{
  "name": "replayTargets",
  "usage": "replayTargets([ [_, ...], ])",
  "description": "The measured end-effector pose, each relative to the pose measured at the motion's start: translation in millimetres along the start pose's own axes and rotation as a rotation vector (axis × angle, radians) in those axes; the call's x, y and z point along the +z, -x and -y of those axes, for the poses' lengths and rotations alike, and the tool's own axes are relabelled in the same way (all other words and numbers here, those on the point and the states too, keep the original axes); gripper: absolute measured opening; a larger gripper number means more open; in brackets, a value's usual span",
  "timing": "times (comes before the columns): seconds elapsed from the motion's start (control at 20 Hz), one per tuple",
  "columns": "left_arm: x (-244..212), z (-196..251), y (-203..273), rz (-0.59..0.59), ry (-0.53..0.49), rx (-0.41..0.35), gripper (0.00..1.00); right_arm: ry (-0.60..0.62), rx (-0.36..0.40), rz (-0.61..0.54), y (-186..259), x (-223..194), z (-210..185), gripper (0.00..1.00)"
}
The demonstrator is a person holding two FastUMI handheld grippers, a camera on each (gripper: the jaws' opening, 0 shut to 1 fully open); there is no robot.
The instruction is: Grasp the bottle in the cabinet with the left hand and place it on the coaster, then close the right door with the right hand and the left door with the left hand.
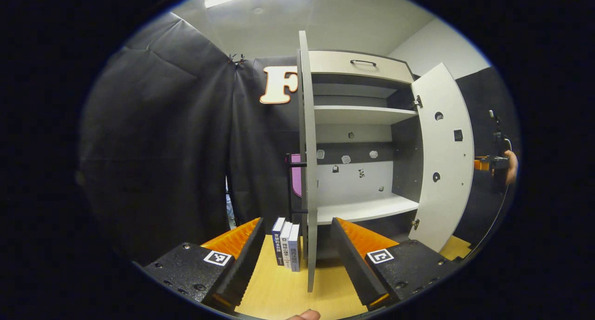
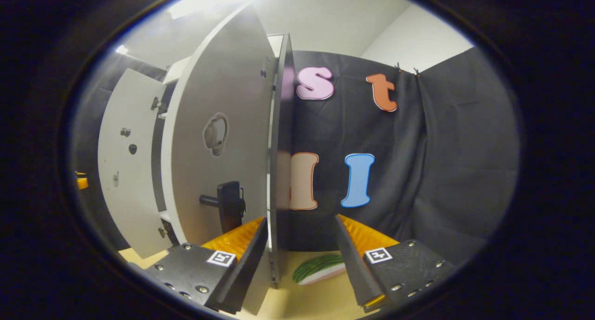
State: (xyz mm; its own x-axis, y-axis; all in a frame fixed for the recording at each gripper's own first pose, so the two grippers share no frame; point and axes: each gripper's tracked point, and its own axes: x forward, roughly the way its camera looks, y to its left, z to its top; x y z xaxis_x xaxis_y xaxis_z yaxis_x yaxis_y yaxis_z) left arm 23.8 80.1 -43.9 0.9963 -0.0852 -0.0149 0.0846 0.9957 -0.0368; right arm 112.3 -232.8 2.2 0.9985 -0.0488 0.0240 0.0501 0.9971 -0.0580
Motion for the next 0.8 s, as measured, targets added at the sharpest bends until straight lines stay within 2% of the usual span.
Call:
replayTargets([
  [0.1,-3,1,-2,-0.018,0.022,-0.002,0.90,-0.009,0.019,0.007,0,0,-11,0.82],
  [0.2,-4,2,-4,-0.021,0.037,0.000,0.90,-0.011,0.059,0.007,-1,0,-32,0.86],
  [0.3,-7,1,-8,-0.027,0.041,0.003,0.90,-0.007,0.086,0.013,-3,0,-56,0.82],
  [0.4,-6,0,-10,-0.029,0.035,0.005,0.90,-0.002,0.049,0.037,-8,5,-65,0.82],
  [0.45,-6,0,-9,-0.027,0.030,0.004,0.90,-0.001,0.030,0.041,-8,4,-69,0.86],
  [0.5,-4,-3,-10,-0.023,0.025,0.008,0.92,0.003,0.022,0.048,-9,4,-73,0.82],
  [0.6,-5,-6,-10,-0.024,0.017,0.008,0.90,0.006,-0.002,0.063,-8,6,-77,0.82],
  [0.65,-7,-8,-11,-0.032,0.013,0.009,0.90,0.007,-0.012,0.066,-8,7,-77,0.86],
  [0.7,-10,-10,-10,-0.040,0.010,0.014,0.90,0.003,-0.017,0.060,-8,6,-78,0.82],
  [0.8,-11,-11,-14,-0.048,0.009,0.011,0.90,-0.006,-0.029,0.044,-7,5,-79,0.86],
])
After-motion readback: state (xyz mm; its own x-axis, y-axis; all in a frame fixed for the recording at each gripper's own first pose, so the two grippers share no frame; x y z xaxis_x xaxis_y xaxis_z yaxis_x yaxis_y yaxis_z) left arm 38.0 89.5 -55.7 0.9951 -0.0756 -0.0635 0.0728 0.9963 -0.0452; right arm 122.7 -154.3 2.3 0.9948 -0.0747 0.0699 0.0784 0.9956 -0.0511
